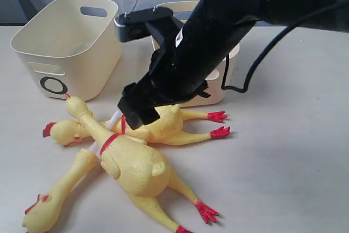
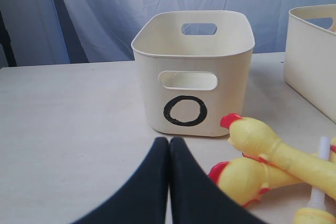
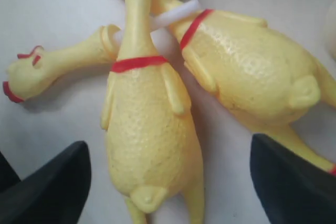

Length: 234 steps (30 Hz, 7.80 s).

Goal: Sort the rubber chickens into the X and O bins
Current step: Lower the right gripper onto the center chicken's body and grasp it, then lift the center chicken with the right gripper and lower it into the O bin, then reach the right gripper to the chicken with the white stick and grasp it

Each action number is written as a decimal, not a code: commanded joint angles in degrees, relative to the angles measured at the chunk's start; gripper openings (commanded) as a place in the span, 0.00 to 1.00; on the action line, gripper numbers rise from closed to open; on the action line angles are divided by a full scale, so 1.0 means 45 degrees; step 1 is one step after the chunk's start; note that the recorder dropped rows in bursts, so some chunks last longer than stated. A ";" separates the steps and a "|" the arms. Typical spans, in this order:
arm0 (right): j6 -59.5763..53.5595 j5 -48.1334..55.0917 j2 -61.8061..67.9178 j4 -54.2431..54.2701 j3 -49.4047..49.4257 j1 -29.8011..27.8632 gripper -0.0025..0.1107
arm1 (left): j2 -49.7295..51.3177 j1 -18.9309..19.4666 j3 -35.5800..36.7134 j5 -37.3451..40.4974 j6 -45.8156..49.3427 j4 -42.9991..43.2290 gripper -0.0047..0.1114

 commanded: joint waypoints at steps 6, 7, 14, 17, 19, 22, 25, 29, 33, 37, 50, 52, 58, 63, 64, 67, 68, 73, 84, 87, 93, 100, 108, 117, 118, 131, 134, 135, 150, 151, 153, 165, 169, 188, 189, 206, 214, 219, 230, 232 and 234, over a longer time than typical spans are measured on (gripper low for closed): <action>-0.0099 0.0333 0.1582 0.0014 0.0003 0.0515 0.70 | -0.0043 -0.0145 -0.0095 -0.0088 -0.0027 0.0000 0.04; -0.0120 0.0250 0.1674 -0.0020 0.0003 0.0614 0.70 | -0.0043 -0.0145 -0.0095 -0.0088 -0.0027 0.0000 0.04; -0.0141 -0.0197 0.2273 -0.0328 0.0003 0.1157 0.70 | -0.0043 -0.0145 -0.0095 -0.0088 -0.0027 0.0000 0.04; -0.0141 -0.0197 0.2487 -0.0390 0.0003 0.1274 0.70 | -0.0043 -0.0145 -0.0095 -0.0088 -0.0027 0.0000 0.04; -0.0141 -0.0174 0.2665 -0.0528 0.0003 0.1357 0.70 | -0.0043 -0.0145 -0.0095 -0.0088 -0.0027 0.0000 0.04; -0.0169 -0.0130 0.2860 -0.0583 0.0003 0.1586 0.70 | -0.0043 -0.0145 -0.0095 -0.0088 -0.0027 0.0000 0.04; -0.0169 -0.0221 0.2967 -0.0644 0.0003 0.1832 0.70 | -0.0043 -0.0145 -0.0095 -0.0088 -0.0027 0.0000 0.04; -0.0169 -0.0315 0.3000 -0.0768 0.0003 0.2041 0.70 | -0.0043 -0.0145 -0.0095 -0.0088 -0.0027 0.0000 0.04; -0.0169 -0.0333 0.3000 -0.0739 0.0003 0.2178 0.65 | -0.0043 -0.0145 -0.0095 -0.0088 -0.0027 0.0000 0.04; -0.0169 -0.0283 0.3000 -0.0633 0.0003 0.2194 0.45 | -0.0043 -0.0145 -0.0095 -0.0088 -0.0027 0.0000 0.04; -0.0121 0.0988 0.1419 -0.0800 0.0003 0.2194 0.42 | -0.0043 -0.0145 -0.0095 -0.0088 -0.0027 0.0000 0.04; -0.0093 0.0985 0.0925 -0.0800 0.0003 0.2194 0.42 | -0.0043 -0.0145 -0.0095 -0.0088 -0.0027 0.0000 0.04; -0.0033 0.1044 -0.0850 -0.0825 0.0003 0.2194 0.42 | -0.0043 -0.0145 -0.0095 -0.0088 -0.0027 0.0000 0.04; -0.0033 -0.0324 -0.2181 -0.0843 -0.0023 0.2194 0.42 | -0.0043 -0.0145 -0.0095 -0.0088 -0.0027 0.0000 0.04; -0.0033 -0.1023 -0.2415 -0.0843 -0.0023 0.2194 0.42 | -0.0043 -0.0145 -0.0095 -0.0088 -0.0027 0.0000 0.04; 0.0206 -0.2976 -0.2910 -0.0843 -0.0023 0.2194 0.42 | -0.0043 -0.0145 -0.0095 -0.0088 -0.0027 0.0000 0.04; 0.0332 -0.3608 -0.2994 -0.0843 -0.0023 0.2194 0.42 | -0.0043 -0.0145 -0.0095 -0.0088 -0.0027 0.0000 0.04; 0.0635 -0.7539 -0.3054 -0.0854 -0.0023 0.2194 0.42 | -0.0043 -0.0145 -0.0095 -0.0088 -0.0027 0.0000 0.04; 0.0580 -1.4814 -0.1321 -0.0808 -0.0023 0.2172 0.42 | -0.0043 -0.0145 -0.0095 -0.0088 -0.0027 0.0000 0.04; 0.0547 -1.6873 -0.0544 -0.0763 -0.0023 0.2172 0.42 | -0.0043 -0.0145 -0.0095 -0.0088 -0.0027 0.0000 0.04; 0.0547 -2.0220 0.0784 -0.0371 -0.0258 0.2149 0.42 | -0.0043 -0.0145 -0.0095 -0.0088 -0.0027 0.0000 0.04; 0.0547 -1.9378 0.2578 -0.0234 -0.2410 0.2011 0.42 | -0.0043 -0.0145 -0.0095 -0.0088 -0.0027 0.0000 0.04; 0.0493 -1.8629 0.4451 -0.0109 -0.4942 0.1872 0.42 | -0.0043 -0.0145 -0.0095 -0.0088 -0.0027 0.0000 0.04; 0.0529 -1.7939 0.6072 0.0329 -0.5900 0.0726 0.41 | -0.0043 -0.0145 -0.0095 -0.0088 -0.0027 0.0000 0.04; 0.0529 -1.7978 0.6330 0.0306 -0.5900 0.0676 0.39 | -0.0043 -0.0145 -0.0095 -0.0088 -0.0027 0.0000 0.04; 0.0545 -1.8300 0.7169 0.0330 -0.6130 0.0676 0.01 | -0.0043 -0.0145 -0.0095 -0.0088 -0.0027 0.0000 0.04; 0.0668 -1.8268 0.7169 0.0330 -0.6130 0.0676 0.10 | -0.0043 -0.0145 -0.0095 -0.0088 -0.0027 0.0000 0.04; 0.0825 -1.8268 0.7169 0.0330 -0.6130 0.0676 0.16 | -0.0043 -0.0145 -0.0095 -0.0088 -0.0027 0.0000 0.04; 0.1545 -1.6220 0.6827 0.0330 -0.6130 0.0676 0.54 | -0.0043 -0.0145 -0.0095 -0.0088 -0.0027 0.0000 0.04; 0.1545 -1.4594 0.6531 -0.0100 -0.6130 0.0676 0.54 | -0.0043 -0.0145 -0.0095 -0.0088 -0.0027 0.0000 0.04; 0.1506 -1.1465 0.5767 -0.1474 -0.6130 0.0676 0.54 | -0.0043 -0.0145 -0.0095 -0.0088 -0.0027 0.0000 0.04; -0.2665 0.4146 0.3274 -0.2272 -0.6063 0.0698 0.42 | -0.0043 -0.0145 -0.0095 -0.0088 -0.0027 0.0000 0.04; -0.3623 0.4361 0.3299 -0.1378 -0.5372 0.0698 0.45 | -0.0043 -0.0145 -0.0095 -0.0088 -0.0027 0.0000 0.04; -0.8378 0.0442 0.4059 -0.3467 -0.4789 0.4364 0.52 | -0.0043 -0.0145 -0.0095 -0.0088 -0.0027 0.0000 0.04; -0.8378 0.0096 0.4140 -0.3917 -0.4789 0.4434 0.52 | -0.0043 -0.0145 -0.0095 -0.0088 -0.0027 0.0000 0.04; -0.8378 -0.1409 0.6081 -0.5751 -0.4789 0.4608 0.52 | -0.0043 -0.0145 -0.0095 -0.0088 -0.0027 0.0000 0.04; -0.8351 -0.1242 0.6464 -0.5876 -0.4789 0.4608 0.52 | -0.0043 -0.0145 -0.0095 -0.0088 -0.0027 0.0000 0.04; -0.8312 -0.1204 0.6737 -0.5925 -0.4789 0.4608 0.52 | -0.0043 -0.0145 -0.0095 -0.0088 -0.0027 0.0000 0.04; -0.7591 -0.1226 0.6486 -0.6032 -0.4845 0.4608 0.21 | -0.0043 -0.0145 -0.0095 -0.0088 -0.0027 0.0000 0.04; -0.7182 -0.1195 0.6318 -0.6032 -0.4853 0.4608 0.21 | -0.0043 -0.0145 -0.0095 -0.0088 -0.0027 0.0000 0.04; -0.7000 -0.1056 0.6037 -0.6032 -0.4853 0.4608 0.23 | -0.0043 -0.0145 -0.0095 -0.0088 -0.0027 0.0000 0.04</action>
